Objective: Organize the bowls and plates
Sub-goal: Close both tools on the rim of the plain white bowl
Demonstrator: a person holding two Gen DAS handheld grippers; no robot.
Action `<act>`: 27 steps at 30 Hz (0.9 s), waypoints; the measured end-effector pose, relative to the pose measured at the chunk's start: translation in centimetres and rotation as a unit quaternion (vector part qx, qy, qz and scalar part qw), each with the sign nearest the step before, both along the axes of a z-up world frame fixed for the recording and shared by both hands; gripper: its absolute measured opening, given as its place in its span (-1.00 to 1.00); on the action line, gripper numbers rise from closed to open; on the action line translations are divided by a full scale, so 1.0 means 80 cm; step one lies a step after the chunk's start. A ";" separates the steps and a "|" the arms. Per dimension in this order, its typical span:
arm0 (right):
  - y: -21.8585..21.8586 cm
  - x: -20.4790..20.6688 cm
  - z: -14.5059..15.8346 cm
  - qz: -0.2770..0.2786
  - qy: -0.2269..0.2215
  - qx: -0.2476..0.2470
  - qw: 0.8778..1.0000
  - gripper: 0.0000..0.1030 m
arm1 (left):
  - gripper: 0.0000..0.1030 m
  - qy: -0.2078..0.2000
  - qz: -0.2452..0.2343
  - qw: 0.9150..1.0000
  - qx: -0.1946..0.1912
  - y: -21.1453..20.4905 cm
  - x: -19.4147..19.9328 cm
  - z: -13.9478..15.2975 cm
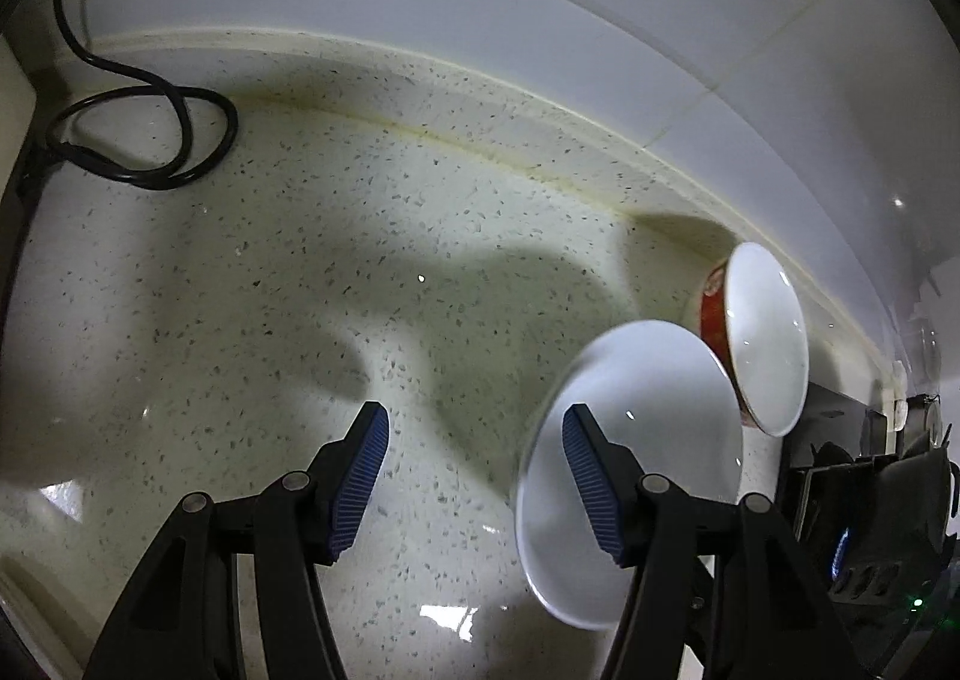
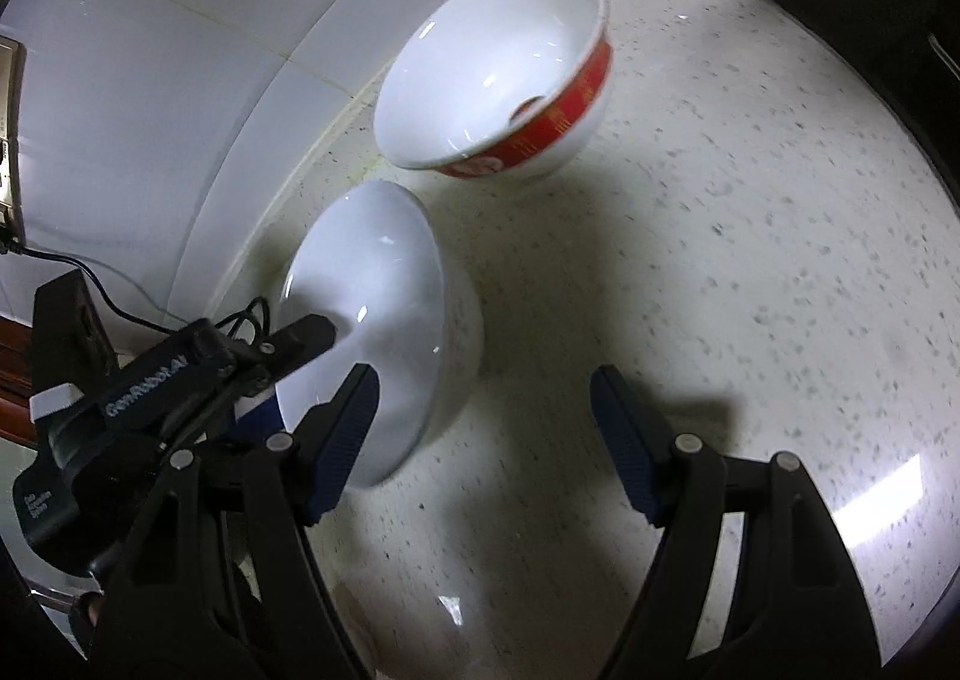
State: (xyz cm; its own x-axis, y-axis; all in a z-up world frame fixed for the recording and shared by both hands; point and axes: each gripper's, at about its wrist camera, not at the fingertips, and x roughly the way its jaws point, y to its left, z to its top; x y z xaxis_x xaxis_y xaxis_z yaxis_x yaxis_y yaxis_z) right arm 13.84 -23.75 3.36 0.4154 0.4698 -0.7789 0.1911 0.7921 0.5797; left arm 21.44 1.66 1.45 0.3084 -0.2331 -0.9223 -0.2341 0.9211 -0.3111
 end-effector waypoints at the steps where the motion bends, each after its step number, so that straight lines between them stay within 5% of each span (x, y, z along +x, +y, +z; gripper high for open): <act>1: -0.003 0.003 -0.001 0.001 0.000 0.001 1.000 0.47 | 0.19 0.003 -0.001 1.000 0.001 -0.001 0.003 -0.003; 11: 0.006 0.019 0.001 0.016 -0.009 -0.001 1.000 0.47 | 0.20 0.009 -0.002 1.000 -0.004 -0.005 0.017 -0.017; 13: 0.007 0.018 0.000 0.020 -0.006 -0.003 1.000 0.28 | 0.10 0.005 -0.007 1.000 -0.005 -0.010 0.020 -0.018; 15: 0.013 0.019 -0.005 0.025 -0.001 0.001 1.000 -0.43 | -0.38 -0.006 -0.031 0.999 -0.013 -0.017 0.018 -0.016; 18: 0.014 0.012 -0.005 0.029 0.000 0.003 1.000 -0.49 | -0.67 -0.026 -0.065 0.998 0.007 -0.033 0.011 -0.004; 27: -0.005 -0.026 -0.008 0.021 0.009 0.007 1.000 -0.53 | -0.70 -0.043 -0.103 0.993 0.045 -0.059 -0.033 0.008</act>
